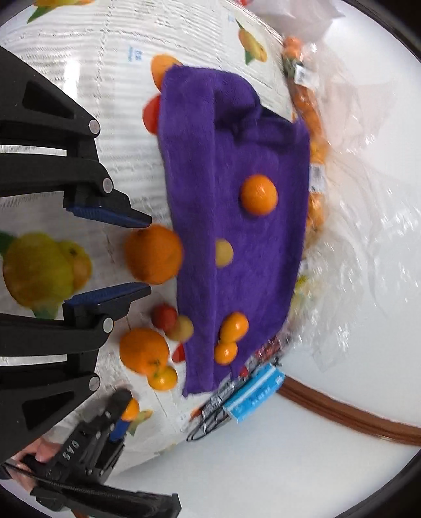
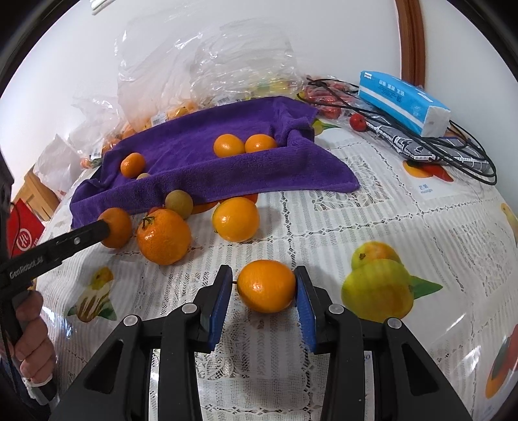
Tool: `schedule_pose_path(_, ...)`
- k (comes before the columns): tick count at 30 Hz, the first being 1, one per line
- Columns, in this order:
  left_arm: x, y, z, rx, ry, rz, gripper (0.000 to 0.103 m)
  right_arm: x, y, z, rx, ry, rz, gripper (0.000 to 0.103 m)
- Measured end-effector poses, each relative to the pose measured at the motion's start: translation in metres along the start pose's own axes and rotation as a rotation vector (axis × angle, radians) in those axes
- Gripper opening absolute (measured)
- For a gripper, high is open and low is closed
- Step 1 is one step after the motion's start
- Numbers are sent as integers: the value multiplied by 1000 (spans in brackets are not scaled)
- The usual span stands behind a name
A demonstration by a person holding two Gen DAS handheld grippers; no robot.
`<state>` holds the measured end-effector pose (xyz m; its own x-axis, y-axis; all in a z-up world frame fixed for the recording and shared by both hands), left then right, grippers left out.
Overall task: Organize fruits
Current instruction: 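Grasp a round orange with the right tool while the left tool grasps a large orange, then lift the large orange with the left tool while the right tool lifts its orange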
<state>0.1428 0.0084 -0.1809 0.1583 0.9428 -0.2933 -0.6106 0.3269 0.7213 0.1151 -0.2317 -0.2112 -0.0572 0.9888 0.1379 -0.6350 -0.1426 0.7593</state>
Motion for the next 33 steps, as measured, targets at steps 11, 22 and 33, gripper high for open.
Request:
schedule_pose_path(11,-13,-35,20,54,-3,33,43,1,0,0,0,-4,5,39)
schedule_pose_path(22,-23,-41,21,23,-68,114,42,1,0,0,1,-4,0,39)
schedule_pose_path(33,-24,-40,20,20,-60,107,42,9,-3,0,11,51,-43,39)
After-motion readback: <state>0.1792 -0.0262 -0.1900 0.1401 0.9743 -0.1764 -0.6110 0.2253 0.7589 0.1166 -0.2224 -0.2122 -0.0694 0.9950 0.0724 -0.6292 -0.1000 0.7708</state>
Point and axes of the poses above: each gripper's, at about its wrist camera, not at the fingertips, and y roughly against the way its jaws point, x to its left, z to its top, the point moved 1 cm from there along -y, roughly the way its jaws point, and after that the axes turned 2 degrees about -z, right-handed, at the moved point
